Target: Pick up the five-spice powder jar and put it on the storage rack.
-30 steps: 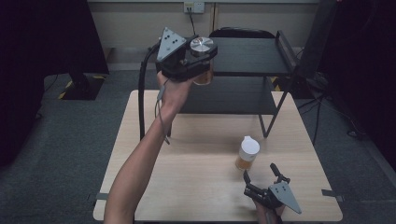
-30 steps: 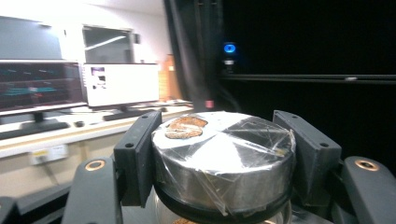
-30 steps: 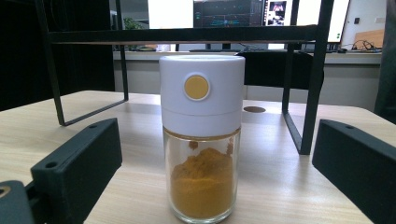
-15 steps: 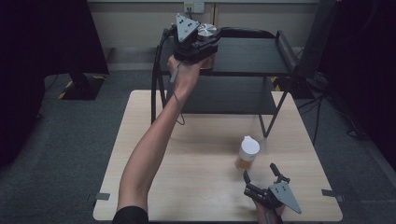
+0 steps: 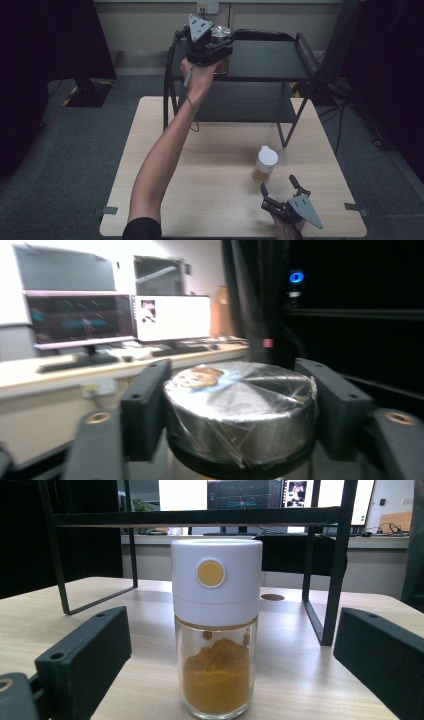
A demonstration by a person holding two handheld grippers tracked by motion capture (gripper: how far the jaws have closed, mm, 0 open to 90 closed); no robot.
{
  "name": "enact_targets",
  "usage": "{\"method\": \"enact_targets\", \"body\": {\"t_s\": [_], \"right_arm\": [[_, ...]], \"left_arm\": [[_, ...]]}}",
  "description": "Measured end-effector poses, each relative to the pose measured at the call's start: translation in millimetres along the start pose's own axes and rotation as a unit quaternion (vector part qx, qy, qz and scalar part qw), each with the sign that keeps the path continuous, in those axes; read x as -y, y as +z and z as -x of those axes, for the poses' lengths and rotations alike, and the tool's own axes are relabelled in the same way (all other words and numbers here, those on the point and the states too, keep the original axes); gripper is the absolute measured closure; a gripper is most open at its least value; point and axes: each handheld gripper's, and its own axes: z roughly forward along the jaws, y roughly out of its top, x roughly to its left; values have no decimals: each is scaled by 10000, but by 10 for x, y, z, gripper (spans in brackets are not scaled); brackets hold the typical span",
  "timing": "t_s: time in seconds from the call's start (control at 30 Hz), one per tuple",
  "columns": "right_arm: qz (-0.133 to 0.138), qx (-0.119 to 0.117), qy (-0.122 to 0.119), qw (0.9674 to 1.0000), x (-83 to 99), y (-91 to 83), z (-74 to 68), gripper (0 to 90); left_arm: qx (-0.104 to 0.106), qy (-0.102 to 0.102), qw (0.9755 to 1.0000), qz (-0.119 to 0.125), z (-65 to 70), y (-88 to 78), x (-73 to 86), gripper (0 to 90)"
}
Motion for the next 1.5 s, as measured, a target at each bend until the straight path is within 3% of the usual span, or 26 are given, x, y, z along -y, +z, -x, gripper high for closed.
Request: {"method": "enact_targets", "body": {"t_s": [0.1,0.2,0.3,0.4,0.47,0.6,0.73,0.87,1.07,1.23,1.5], "right_arm": [[0,-1,-1,10000,0,0,1,8],[1,-1,-2,10000,0,0,1,8],[0,-4,6,10000,0,1,1,8],[1,-11,7,10000,0,0,3,8],[0,-10,6,10000,0,0,3,8],[2,-3,4,10000,0,1,1,8],[0,-3,2,10000,0,1,1,9],[-1,-3,0,10000,0,0,1,9],[1,1,2,10000,0,1,0,10],[-1,4,-4,10000,0,1,-1,10],[0,10,-4,10000,0,1,-3,10]], "left_arm": [[-113,-1,9998,183,35,-53,2,53],[-48,-21,9999,120,29,-119,-36,2],[-141,125,9998,103,103,-202,20,0],[-112,81,9999,-97,146,-286,24,0],[-21,25,10000,-78,146,-353,66,0],[12,128,9999,-35,180,-505,143,0],[49,104,9999,-24,194,-659,218,0],[141,221,9995,-193,200,-800,241,0],[164,137,9997,-101,227,-1089,376,0],[236,-6,9996,-167,233,-1325,507,0],[50,-158,9997,-197,310,-1769,888,1]]}}
